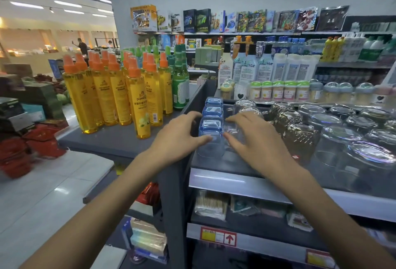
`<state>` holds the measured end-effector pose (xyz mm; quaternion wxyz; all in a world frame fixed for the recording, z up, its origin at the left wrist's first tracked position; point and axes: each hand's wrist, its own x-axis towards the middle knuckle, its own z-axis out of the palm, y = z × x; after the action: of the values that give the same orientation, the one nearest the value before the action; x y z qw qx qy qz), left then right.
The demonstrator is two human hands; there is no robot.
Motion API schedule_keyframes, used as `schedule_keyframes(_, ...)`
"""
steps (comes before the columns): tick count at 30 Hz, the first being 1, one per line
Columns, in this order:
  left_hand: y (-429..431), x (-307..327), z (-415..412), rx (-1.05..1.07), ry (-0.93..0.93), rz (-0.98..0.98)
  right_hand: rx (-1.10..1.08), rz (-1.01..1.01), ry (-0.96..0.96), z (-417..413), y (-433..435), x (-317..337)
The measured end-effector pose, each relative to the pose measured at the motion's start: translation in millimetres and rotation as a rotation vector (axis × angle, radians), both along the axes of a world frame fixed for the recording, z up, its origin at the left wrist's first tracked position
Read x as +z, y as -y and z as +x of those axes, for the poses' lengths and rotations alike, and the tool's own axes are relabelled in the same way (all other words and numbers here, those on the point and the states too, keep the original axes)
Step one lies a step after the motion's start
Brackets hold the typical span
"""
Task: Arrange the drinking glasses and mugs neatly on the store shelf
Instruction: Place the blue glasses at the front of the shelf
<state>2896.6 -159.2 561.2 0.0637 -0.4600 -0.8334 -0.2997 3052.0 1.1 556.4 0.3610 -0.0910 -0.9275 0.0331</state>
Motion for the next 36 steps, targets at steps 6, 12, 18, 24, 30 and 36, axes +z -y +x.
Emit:
schedule_keyframes(6,-23,-17,37,0.162,-0.096,0.039,0.043,0.148,-0.056,19,14,-74)
schedule_keyframes(12,-36,-26,40,0.237,-0.027,0.103,0.087,0.171,-0.078,24,8,-106)
schedule_keyframes(18,-43,-29,34,0.238,-0.004,0.139,0.099,0.168,-0.138,25,8,-107)
schedule_keyframes(24,-46,-31,28,0.218,0.056,0.187,0.096,0.173,-0.141,24,9,-109)
schedule_keyframes(30,-53,-32,32,0.244,0.07,0.21,0.086,0.162,-0.142,23,10,-109)
schedule_keyframes(36,-54,-32,32,0.238,0.087,0.201,0.087,0.145,-0.142,24,11,-107)
